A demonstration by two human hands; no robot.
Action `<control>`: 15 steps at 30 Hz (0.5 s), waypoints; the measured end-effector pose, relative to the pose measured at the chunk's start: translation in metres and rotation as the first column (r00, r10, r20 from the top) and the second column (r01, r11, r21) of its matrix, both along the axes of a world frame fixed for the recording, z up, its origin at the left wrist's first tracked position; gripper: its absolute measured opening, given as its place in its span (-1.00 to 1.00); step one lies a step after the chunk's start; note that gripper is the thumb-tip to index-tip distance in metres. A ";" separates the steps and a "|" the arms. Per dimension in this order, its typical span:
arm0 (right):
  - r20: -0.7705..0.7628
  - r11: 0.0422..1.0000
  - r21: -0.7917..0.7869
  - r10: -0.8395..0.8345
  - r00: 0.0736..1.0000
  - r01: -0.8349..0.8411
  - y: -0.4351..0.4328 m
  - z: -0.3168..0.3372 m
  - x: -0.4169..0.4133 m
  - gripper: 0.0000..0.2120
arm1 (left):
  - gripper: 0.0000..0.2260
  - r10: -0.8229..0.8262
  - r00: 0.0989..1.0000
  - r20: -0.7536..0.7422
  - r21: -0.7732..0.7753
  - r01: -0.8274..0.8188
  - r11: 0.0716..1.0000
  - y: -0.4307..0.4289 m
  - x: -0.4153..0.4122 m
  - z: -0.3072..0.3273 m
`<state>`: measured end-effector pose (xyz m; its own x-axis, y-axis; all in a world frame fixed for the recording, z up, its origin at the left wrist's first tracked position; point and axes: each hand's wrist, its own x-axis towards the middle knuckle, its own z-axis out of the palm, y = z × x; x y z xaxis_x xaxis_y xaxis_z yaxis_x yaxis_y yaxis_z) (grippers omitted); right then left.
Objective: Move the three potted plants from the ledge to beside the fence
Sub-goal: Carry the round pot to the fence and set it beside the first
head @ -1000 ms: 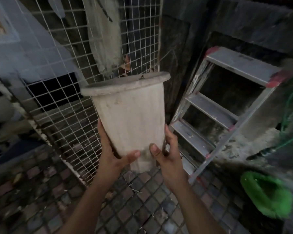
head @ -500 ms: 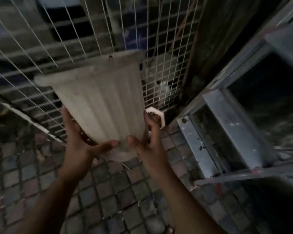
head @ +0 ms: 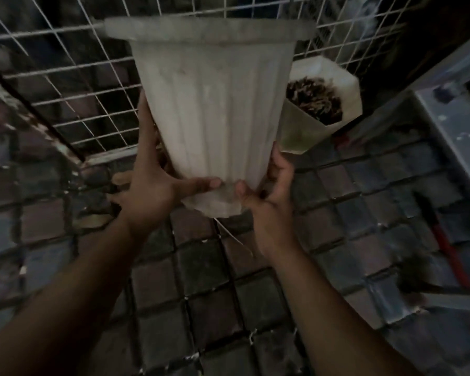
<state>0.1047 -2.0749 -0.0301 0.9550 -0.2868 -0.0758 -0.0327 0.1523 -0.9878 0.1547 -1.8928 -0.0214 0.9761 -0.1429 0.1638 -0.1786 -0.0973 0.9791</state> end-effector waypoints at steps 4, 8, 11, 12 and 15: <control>0.074 1.000 -0.017 0.009 0.997 -0.008 0.002 -0.049 0.021 -0.25 | 0.35 0.041 0.997 0.068 -0.003 -0.041 0.999 0.004 0.017 -0.038; 0.104 1.000 -0.030 0.001 0.995 0.002 -0.004 -0.072 0.047 -0.20 | 0.39 0.027 0.992 0.126 0.014 -0.029 0.999 0.000 0.044 -0.060; 0.127 0.995 -0.103 0.025 0.992 -0.012 -0.010 -0.075 0.064 -0.13 | 0.40 0.040 0.989 0.140 0.031 -0.045 0.999 -0.006 0.060 -0.065; 0.141 0.990 -0.134 0.048 0.989 -0.029 -0.014 -0.074 0.067 -0.10 | 0.40 0.037 0.987 0.159 0.032 -0.043 0.999 -0.008 0.064 -0.067; 0.127 0.979 -0.184 0.110 0.986 -0.086 -0.026 -0.071 0.071 0.01 | 0.37 -0.026 0.987 0.161 0.051 0.018 0.999 -0.020 0.070 -0.065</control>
